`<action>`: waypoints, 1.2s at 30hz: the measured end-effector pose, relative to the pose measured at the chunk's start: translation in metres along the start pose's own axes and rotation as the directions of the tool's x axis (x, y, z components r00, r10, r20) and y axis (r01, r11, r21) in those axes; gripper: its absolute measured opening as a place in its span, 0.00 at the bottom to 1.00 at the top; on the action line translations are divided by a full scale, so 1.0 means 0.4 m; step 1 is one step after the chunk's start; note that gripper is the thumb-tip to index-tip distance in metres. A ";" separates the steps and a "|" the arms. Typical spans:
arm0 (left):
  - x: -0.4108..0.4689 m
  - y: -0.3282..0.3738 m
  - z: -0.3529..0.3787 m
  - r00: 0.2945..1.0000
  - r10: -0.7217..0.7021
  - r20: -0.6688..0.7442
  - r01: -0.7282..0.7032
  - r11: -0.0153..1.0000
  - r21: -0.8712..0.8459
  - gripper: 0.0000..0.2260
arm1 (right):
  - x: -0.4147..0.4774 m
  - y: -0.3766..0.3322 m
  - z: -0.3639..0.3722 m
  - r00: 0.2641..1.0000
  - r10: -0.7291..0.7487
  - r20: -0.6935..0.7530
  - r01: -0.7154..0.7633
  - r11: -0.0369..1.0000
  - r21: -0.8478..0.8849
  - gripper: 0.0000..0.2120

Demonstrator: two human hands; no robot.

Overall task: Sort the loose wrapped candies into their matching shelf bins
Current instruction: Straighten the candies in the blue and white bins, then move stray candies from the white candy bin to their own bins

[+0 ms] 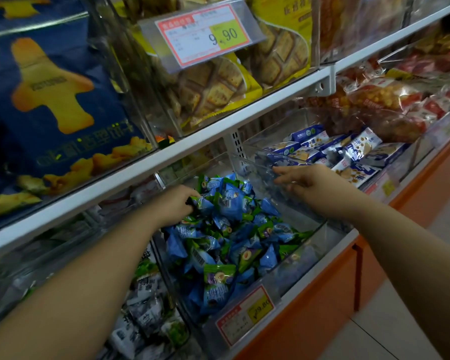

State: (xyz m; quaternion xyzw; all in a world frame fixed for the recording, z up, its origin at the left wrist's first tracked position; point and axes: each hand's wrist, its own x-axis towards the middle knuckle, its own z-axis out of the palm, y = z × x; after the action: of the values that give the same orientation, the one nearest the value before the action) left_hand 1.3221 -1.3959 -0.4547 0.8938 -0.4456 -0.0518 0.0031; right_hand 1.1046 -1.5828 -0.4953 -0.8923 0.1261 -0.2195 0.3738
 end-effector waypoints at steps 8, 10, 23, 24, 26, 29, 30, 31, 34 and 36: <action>-0.012 -0.004 0.004 1.000 0.012 0.014 -0.010 0.995 -0.101 0.15 | 0.000 -0.004 0.000 1.000 0.001 -0.001 -0.001 1.000 -0.025 0.18; -0.012 0.012 0.009 0.996 0.063 0.069 -0.052 0.987 -0.150 0.12 | 0.001 -0.003 0.000 1.000 0.012 -0.005 -0.012 1.000 -0.005 0.18; -0.064 0.104 -0.051 0.988 0.155 -0.024 -0.155 0.933 -0.324 0.18 | -0.001 -0.008 -0.003 1.000 0.020 0.006 -0.020 1.000 0.010 0.16; -0.071 0.087 -0.052 0.990 0.098 0.097 -0.077 0.977 -0.199 0.23 | -0.002 -0.012 -0.003 1.000 0.018 0.008 -0.018 1.000 0.007 0.15; -0.091 0.065 -0.038 0.934 -0.040 0.354 0.026 0.999 0.044 0.33 | -0.001 -0.018 -0.003 1.000 0.013 0.011 -0.013 1.000 -0.005 0.15; -0.113 0.065 0.000 0.896 -0.017 0.443 -0.011 0.998 0.061 0.37 | 0.003 -0.034 -0.003 1.000 0.019 0.017 -0.018 0.999 -0.049 0.14; -0.115 0.068 0.006 0.907 0.025 0.421 -0.036 0.999 0.019 0.36 | 0.004 -0.039 -0.002 1.000 0.019 0.018 -0.017 0.997 -0.076 0.14; -0.113 0.069 0.009 0.915 0.069 0.397 -0.063 0.998 -0.028 0.35 | 0.004 -0.042 -0.001 1.000 0.019 0.012 -0.018 0.995 -0.097 0.14; -0.108 0.062 0.015 0.933 0.192 0.303 -0.131 0.969 -0.211 0.30 | 0.006 -0.055 0.004 1.000 0.016 -0.012 -0.018 0.986 -0.168 0.14; -0.107 0.055 0.025 0.967 0.217 0.132 -0.176 0.947 -0.267 0.26 | 0.010 -0.070 0.014 1.000 -0.020 -0.020 0.012 0.941 -0.339 0.15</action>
State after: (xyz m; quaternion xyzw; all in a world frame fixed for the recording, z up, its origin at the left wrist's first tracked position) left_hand 1.2780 -1.3746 -0.4596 0.8299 -0.5211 -0.1792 0.0866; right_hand 1.1127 -1.5618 -0.4775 -0.9417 0.1590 -0.2079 0.2114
